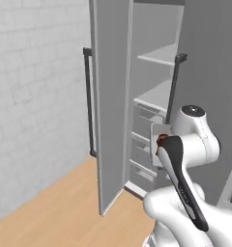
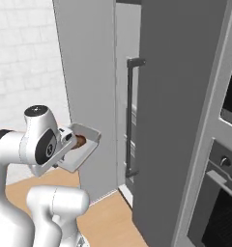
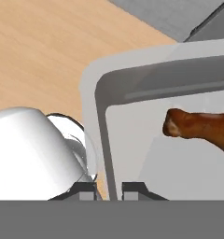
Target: Take the meat container that has the chicken drumstick and place it on the second highest rack of the freezer. Then take the vegetable container that has the lime and sweet potato and place it on the highest rack of the freezer.
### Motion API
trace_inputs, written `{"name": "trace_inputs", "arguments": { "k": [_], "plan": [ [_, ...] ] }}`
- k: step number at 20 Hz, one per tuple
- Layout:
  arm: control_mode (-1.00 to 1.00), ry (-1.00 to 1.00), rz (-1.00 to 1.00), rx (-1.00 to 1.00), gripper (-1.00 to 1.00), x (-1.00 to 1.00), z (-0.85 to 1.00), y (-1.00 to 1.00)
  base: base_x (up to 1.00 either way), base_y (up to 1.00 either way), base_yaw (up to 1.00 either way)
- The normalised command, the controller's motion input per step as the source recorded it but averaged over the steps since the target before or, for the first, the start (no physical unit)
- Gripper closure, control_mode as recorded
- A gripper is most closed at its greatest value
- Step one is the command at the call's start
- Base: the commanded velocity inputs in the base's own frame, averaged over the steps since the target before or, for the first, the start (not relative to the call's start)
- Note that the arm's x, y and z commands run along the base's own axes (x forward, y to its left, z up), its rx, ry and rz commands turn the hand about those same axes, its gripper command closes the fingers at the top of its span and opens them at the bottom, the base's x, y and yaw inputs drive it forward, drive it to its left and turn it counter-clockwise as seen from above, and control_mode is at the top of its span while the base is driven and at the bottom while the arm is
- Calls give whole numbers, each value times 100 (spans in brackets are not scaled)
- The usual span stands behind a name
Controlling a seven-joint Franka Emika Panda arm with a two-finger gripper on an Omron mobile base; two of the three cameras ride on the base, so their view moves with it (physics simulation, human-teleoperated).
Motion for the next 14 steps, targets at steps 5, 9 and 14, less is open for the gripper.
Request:
{"name": "trace_inputs", "arguments": {
  "k": [5,9,14],
  "plan": [
    [100,0,0,0,100,0,0,0,45,65,-47],
    [100,0,0,0,100,0,0,0,28,53,-44],
    [100,0,0,0,100,0,0,0,21,62,-33]
  ]
}}
